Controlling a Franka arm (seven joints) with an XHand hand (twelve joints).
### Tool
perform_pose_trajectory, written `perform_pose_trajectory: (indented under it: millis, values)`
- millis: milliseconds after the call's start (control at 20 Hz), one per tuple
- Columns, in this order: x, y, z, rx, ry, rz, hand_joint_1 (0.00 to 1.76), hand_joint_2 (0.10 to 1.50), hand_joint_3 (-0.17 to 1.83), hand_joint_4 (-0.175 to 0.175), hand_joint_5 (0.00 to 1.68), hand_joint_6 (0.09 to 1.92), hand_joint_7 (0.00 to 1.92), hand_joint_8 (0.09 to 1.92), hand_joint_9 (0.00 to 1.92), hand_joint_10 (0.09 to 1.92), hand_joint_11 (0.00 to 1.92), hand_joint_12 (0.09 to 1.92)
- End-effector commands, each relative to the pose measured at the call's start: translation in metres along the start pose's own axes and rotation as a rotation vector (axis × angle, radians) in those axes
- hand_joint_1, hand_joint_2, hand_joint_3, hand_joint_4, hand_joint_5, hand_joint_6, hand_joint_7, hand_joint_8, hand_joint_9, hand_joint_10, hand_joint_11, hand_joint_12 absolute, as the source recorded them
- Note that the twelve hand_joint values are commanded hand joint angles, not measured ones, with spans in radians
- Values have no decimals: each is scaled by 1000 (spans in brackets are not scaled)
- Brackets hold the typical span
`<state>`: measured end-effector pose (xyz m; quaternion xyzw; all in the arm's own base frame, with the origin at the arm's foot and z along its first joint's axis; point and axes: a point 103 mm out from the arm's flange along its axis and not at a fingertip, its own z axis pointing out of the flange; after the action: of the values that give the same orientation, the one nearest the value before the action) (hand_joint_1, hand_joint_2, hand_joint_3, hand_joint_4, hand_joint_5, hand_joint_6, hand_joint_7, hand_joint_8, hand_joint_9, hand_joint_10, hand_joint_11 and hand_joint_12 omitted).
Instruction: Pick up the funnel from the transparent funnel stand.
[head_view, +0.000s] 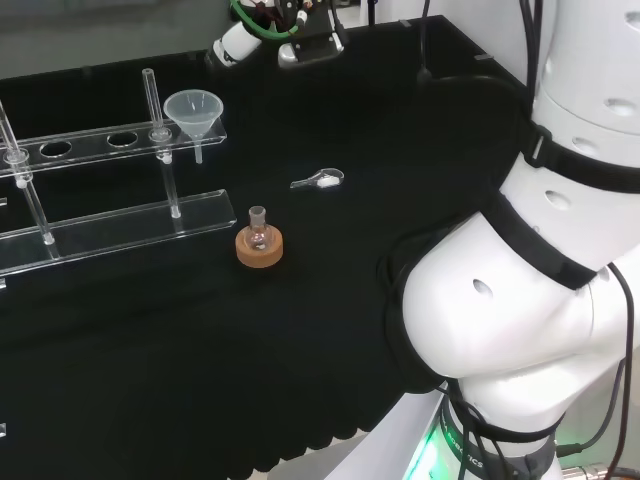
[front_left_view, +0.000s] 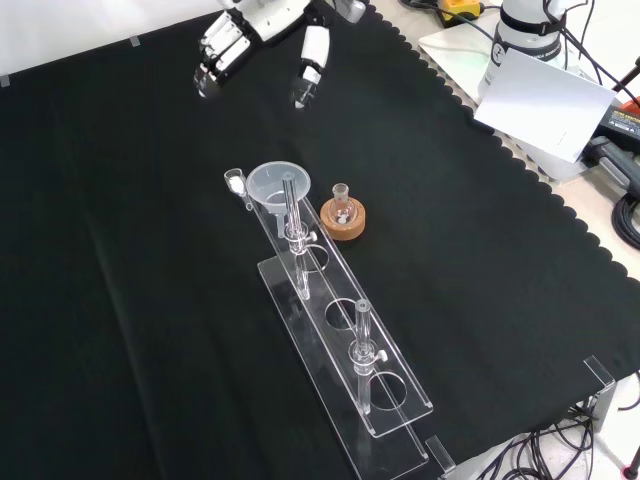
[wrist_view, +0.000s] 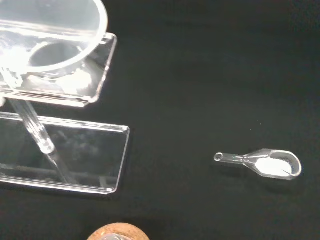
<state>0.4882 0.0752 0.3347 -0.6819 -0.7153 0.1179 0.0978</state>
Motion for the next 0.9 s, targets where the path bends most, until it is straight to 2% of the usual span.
perform_pose_trajectory:
  millis: [50, 200, 450, 600, 900]
  values:
    - [50, 13, 17, 98, -58, -40, 423, 822, 193, -35, 131, 87, 0, 538, 174, 824, 188, 1480]
    - [64, 14, 17, 103, -60, -61, 422, 797, 179, -44, 110, 87, 0, 518, 163, 839, 201, 1495]
    - [76, 13, 16, 112, -76, -49, 414, 773, 164, -49, 102, 87, 0, 526, 165, 860, 239, 1514]
    - [84, 16, 19, 141, -94, -35, 456, 747, 150, -57, 88, 87, 0, 525, 166, 870, 265, 1521]
    - [87, 23, 27, 167, -114, -73, 579, 716, 132, -69, 66, 87, 0, 485, 146, 892, 295, 1515]
